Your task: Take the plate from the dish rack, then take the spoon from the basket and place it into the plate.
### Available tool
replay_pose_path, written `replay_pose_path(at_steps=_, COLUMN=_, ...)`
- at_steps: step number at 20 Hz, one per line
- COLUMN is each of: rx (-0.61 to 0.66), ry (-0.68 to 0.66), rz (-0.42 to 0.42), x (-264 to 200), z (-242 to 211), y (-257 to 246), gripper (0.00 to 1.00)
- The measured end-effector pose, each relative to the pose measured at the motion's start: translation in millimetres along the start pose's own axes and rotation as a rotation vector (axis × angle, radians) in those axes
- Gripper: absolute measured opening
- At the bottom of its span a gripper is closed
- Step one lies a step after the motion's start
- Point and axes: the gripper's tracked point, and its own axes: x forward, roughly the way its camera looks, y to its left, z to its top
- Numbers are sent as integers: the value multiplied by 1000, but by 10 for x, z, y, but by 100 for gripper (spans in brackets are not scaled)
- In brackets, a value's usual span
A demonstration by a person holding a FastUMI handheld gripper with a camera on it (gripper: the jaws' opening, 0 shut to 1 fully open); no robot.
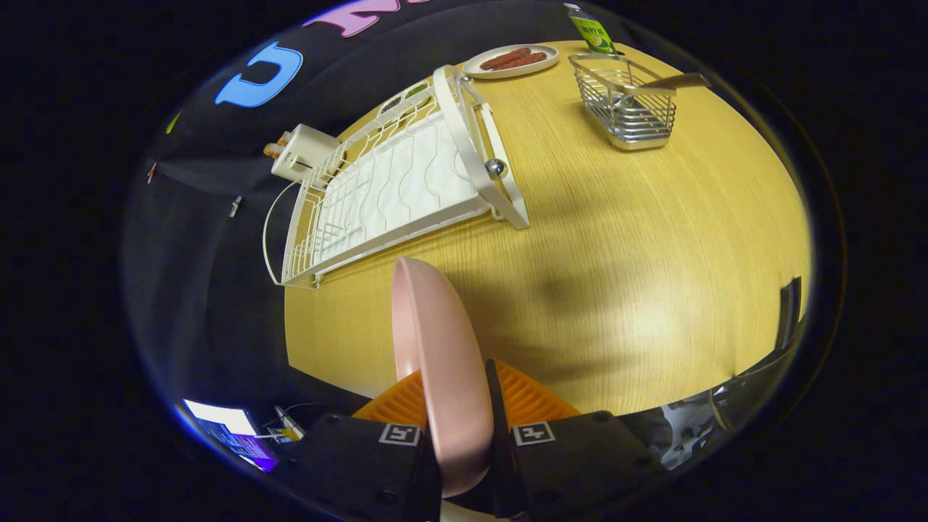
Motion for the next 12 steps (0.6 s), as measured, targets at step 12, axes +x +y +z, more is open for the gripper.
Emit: replay_pose_path(at_steps=12, rx=76, ry=-60, rz=30, x=252, z=190, y=-56, gripper=39)
